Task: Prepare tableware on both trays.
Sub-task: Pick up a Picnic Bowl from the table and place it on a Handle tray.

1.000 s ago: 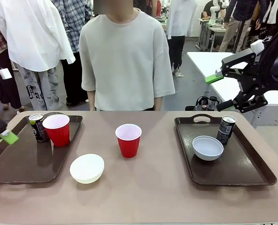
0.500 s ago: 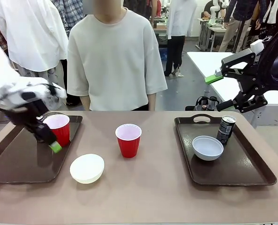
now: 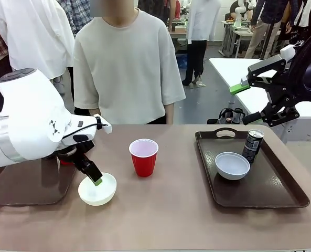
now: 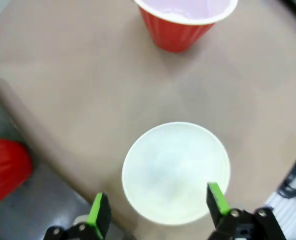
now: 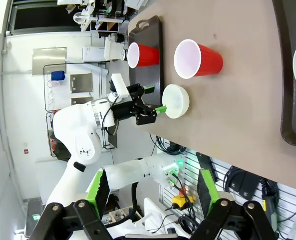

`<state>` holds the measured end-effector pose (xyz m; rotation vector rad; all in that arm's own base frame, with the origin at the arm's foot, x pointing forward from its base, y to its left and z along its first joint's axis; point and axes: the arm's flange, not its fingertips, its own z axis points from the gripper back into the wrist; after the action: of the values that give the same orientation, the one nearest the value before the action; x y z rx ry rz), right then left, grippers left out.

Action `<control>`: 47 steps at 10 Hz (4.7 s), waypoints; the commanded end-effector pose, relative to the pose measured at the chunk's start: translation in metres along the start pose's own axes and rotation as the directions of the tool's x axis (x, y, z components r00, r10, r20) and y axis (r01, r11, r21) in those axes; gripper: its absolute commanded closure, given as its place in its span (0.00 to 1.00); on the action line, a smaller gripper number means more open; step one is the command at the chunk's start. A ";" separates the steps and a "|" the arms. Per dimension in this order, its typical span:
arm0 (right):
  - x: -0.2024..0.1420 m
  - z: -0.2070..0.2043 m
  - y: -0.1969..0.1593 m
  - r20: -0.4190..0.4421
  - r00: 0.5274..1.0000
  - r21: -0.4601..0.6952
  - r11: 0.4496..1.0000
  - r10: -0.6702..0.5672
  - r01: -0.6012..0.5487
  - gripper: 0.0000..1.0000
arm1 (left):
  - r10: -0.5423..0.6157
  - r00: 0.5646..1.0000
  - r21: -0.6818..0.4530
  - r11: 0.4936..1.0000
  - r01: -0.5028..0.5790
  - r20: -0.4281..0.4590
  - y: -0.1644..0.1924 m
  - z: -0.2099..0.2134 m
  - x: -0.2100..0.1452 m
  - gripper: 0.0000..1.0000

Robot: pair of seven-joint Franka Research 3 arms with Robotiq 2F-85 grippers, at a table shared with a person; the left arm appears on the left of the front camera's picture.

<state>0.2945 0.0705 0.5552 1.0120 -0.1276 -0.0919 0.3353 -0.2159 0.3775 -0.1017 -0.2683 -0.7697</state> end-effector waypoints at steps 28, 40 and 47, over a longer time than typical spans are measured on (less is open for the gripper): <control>0.003 0.001 -0.001 -0.013 1.000 0.006 1.000 0.018 -0.018 0.08 | 0.350 0.937 0.172 0.923 -0.343 -0.007 0.027 0.083 0.019 1.00; 0.003 0.001 -0.001 -0.013 1.000 0.006 1.000 0.018 -0.018 0.08 | 0.475 0.878 0.205 0.867 -0.454 -0.061 0.134 0.096 -0.044 1.00; 0.003 0.001 -0.001 -0.013 1.000 0.006 1.000 0.018 -0.018 0.08 | 0.469 0.883 0.036 0.883 -0.468 -0.028 0.169 0.033 -0.118 1.00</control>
<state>0.2945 0.0703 0.5551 1.0112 -0.1270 -0.0920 0.3881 -0.0105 0.4083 -0.0738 -0.1710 -0.2559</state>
